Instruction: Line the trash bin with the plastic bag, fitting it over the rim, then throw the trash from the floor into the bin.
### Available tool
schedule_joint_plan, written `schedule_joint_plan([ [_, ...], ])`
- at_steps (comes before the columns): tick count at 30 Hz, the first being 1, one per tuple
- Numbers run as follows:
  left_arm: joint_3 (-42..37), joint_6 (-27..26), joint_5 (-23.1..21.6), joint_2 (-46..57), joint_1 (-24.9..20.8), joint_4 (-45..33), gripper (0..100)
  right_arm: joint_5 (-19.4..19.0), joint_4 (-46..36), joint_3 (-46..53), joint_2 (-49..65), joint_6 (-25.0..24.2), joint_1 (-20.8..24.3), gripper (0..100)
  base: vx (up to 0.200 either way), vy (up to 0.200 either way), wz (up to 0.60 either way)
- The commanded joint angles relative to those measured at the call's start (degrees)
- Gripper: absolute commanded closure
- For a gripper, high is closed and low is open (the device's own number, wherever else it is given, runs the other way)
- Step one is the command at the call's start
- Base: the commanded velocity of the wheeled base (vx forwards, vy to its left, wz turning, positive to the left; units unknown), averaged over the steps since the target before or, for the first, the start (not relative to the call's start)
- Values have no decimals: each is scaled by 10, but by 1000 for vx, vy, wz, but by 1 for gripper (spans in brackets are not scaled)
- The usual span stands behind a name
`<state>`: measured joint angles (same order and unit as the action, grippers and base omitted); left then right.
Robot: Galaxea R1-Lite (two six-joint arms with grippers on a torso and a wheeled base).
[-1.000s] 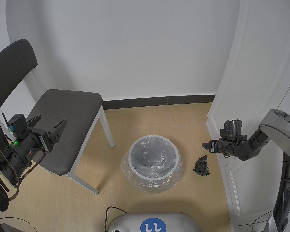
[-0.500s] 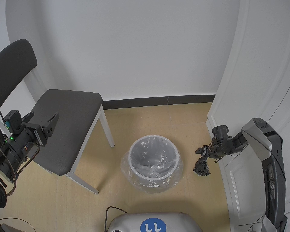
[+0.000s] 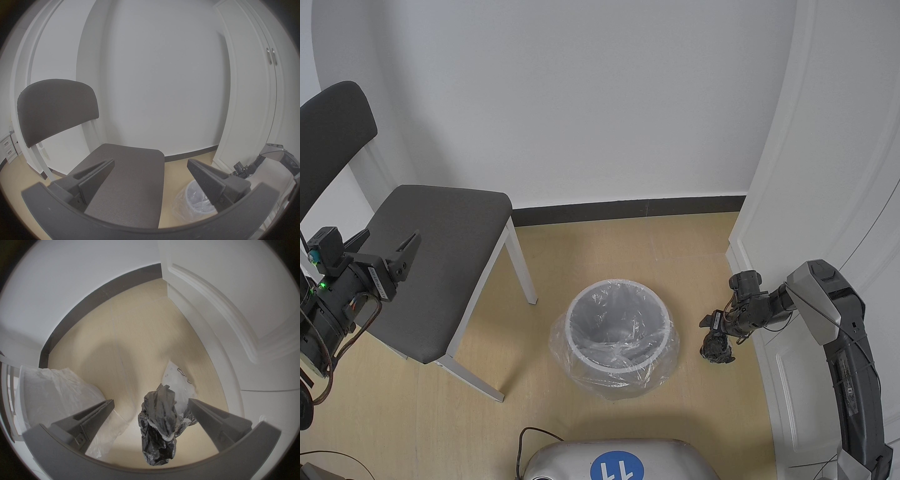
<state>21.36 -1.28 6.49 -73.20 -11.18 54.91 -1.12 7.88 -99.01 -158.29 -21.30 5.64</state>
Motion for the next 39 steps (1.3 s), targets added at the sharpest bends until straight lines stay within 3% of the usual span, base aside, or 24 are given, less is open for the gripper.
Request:
schedule_joint_plan([
  [1,-1,0,0,2,0,0,0,0,-18,-34,-25,-8,2,0,0,0,0],
  [24,-4,0,0,-5,-1,0,0,9,-121,-90,-37,-10,3,0,0,0,0],
  [25,-4,0,0,-4,-1,0,0,9,-122,-90,-37,-9,3,100,0,0,0],
  [39,-8,0,0,-2,-4,0,0,10,-123,-91,-38,-11,3,100,0,0,0],
])
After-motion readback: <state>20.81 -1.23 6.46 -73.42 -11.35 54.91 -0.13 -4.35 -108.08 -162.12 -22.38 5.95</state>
